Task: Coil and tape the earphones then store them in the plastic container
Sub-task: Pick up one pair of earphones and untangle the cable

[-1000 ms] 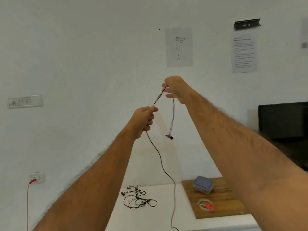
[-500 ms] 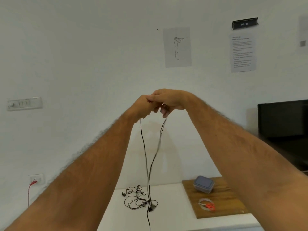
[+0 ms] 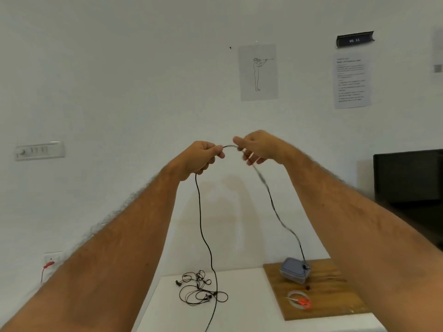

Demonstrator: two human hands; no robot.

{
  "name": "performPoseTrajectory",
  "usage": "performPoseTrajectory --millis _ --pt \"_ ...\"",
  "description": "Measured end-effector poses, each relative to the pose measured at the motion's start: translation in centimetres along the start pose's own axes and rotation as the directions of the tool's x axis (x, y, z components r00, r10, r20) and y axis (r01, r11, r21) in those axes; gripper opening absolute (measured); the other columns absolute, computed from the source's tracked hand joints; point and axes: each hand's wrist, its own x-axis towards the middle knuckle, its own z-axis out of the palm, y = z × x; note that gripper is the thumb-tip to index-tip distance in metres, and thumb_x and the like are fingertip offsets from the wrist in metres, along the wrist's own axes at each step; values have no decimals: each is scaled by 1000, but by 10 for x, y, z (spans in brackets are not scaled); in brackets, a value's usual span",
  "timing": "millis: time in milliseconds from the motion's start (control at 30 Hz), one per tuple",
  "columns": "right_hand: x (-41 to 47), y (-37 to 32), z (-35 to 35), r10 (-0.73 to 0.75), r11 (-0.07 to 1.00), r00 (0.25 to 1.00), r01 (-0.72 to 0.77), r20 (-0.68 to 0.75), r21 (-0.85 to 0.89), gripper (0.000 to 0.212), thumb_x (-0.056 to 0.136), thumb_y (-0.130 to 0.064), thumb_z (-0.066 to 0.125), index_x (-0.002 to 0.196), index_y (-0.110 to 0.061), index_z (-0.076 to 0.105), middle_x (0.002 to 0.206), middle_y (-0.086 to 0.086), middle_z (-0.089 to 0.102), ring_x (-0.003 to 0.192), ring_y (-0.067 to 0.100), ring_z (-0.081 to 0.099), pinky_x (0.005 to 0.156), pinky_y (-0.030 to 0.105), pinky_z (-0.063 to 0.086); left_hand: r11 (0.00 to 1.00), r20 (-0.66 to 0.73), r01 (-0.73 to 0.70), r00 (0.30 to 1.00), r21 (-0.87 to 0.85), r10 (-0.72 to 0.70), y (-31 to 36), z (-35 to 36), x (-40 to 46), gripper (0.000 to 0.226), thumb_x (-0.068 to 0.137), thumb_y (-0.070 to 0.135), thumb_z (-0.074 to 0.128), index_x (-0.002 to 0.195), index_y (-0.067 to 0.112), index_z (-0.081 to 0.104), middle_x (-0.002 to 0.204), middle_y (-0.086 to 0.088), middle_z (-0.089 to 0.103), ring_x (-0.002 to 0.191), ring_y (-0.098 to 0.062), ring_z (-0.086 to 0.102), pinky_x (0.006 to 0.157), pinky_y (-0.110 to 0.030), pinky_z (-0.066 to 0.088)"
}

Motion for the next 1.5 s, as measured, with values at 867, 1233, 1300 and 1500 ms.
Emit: performPoseTrajectory --millis 867,1233,1300,1500 --pt "-4 -5 -17 28 976 991 1 -128 219 48 94 -48 58 130 -18 50 120 3 65 107 19 65 94 40 46 1000 83 27 996 15 -28 8 -4 -1 32 101 35 49 87 13 67 57 7 38 46 -8 28 43 -20 23" --pt "-6 -17 -12 -159 977 987 155 14 149 14 86 -23 74 90 -9 72 50 -6 40 44 10 30 44 23 26 999 54 4 999 32 -6 15 -7 -2 34 100 41 48 88 14 63 58 7 37 46 -8 27 44 -21 23" --pt "-2 -10 -16 -162 980 965 182 -208 78 13 89 -20 70 83 -8 70 54 -8 46 46 9 36 47 23 30 1000 49 18 999 1 -18 9 -12 -4 32 101 37 47 89 13 64 58 6 34 47 -8 26 44 -21 21" --pt "3 -3 -6 45 975 992 -17 -121 220 13 96 -17 52 107 -13 57 95 10 72 78 20 72 75 36 49 999 39 39 998 19 -40 10 -6 -3 30 102 33 46 86 15 64 61 4 36 49 -10 26 44 -21 21"
